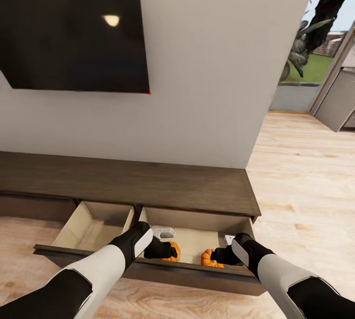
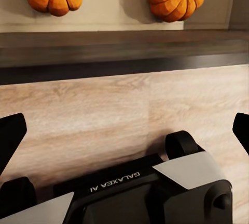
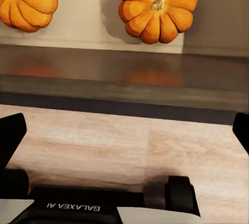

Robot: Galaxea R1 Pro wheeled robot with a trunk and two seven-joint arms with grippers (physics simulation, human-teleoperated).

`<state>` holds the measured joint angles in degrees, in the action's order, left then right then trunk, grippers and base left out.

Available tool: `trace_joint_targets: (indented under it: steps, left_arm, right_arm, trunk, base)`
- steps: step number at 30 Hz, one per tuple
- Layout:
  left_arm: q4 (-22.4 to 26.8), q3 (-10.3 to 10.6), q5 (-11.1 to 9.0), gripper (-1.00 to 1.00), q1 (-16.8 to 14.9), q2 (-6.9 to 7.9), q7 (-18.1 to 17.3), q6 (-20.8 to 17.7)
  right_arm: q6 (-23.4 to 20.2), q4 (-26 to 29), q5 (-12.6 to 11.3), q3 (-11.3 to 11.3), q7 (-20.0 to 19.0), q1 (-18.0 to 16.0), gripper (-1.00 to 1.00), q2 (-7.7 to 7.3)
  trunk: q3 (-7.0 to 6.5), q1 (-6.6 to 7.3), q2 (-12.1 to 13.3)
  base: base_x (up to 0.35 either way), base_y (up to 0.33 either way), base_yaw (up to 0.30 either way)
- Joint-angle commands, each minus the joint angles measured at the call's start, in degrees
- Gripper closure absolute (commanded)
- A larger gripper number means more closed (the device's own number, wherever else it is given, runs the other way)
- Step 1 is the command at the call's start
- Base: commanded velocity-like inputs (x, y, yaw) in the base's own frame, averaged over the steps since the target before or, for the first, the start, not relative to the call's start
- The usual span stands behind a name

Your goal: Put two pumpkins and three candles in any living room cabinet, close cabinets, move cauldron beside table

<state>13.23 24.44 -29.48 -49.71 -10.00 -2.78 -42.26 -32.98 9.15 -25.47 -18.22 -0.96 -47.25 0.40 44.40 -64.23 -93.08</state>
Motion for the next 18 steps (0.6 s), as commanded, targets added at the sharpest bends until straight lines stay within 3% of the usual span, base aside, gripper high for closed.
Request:
trace_joint_targets:
  steps: [1, 11, 18]
  left_arm:
    - [0.0, 0.0, 0.4, -1.0, 0.0, 0.0, -0.3, -0.1]
    - [-0.1, 0.0, 0.4, -1.0, 0.0, 0.0, -0.3, 0.0]
    - [-0.2, 0.0, 0.4, -1.0, 0.0, 0.0, -0.3, 3.0]
  right_arm:
    - [-0.2, 0.1, -0.2, -0.4, -0.1, 0.0, -1.0, -0.03]
    - [-0.1, 0.1, -0.2, -0.4, -0.1, 0.0, -1.0, -0.05]
    - [-0.1, 0.1, -0.2, -0.4, -0.1, 0.0, -1.0, -0.05]
  trunk:
    - [-0.05, 0.01, 0.0]
    - [-0.97, 0.01, 0.0]
    - [-1.61, 0.01, 0.0]
  base:
    - [-0.027, 0.0, 0.0]
    - [-0.005, 0.0, 0.0]
    - [0.0, 0.0, 0.0]
